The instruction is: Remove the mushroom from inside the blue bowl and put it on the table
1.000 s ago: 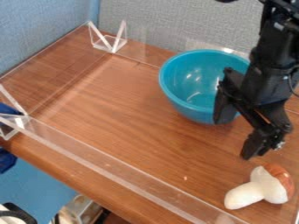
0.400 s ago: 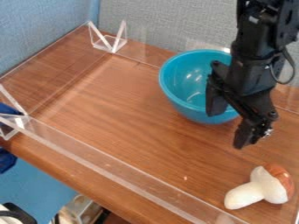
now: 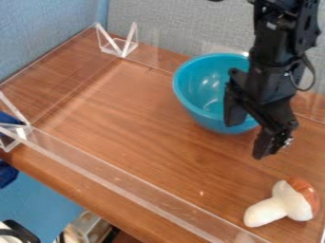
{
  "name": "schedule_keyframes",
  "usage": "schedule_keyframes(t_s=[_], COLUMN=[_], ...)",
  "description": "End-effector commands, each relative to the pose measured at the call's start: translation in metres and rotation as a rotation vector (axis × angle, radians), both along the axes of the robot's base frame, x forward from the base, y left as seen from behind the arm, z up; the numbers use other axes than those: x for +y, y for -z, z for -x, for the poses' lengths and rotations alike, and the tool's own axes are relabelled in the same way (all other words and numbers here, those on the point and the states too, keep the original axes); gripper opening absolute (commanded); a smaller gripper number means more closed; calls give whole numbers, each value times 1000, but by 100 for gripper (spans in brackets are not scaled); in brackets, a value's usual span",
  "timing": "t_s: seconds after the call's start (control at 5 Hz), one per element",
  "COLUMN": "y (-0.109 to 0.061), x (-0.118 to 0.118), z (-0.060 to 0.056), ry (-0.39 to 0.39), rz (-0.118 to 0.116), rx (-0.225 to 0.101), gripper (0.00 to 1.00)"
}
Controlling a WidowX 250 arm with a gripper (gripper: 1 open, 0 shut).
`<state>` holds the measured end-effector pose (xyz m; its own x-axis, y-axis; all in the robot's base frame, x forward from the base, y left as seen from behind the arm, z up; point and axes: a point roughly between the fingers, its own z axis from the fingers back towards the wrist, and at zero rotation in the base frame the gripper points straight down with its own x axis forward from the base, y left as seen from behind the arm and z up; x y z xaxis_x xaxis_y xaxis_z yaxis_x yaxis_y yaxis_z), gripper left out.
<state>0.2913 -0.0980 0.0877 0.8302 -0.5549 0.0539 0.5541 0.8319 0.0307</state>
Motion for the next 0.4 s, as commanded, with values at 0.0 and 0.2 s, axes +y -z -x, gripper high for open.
schedule_keyframes(t_s=[0.0, 0.2], y=[-10, -6], x=[5, 6], z=[-14, -20], ry=[-24, -29], rz=[18, 19], rx=[-49, -48], gripper=[100, 100])
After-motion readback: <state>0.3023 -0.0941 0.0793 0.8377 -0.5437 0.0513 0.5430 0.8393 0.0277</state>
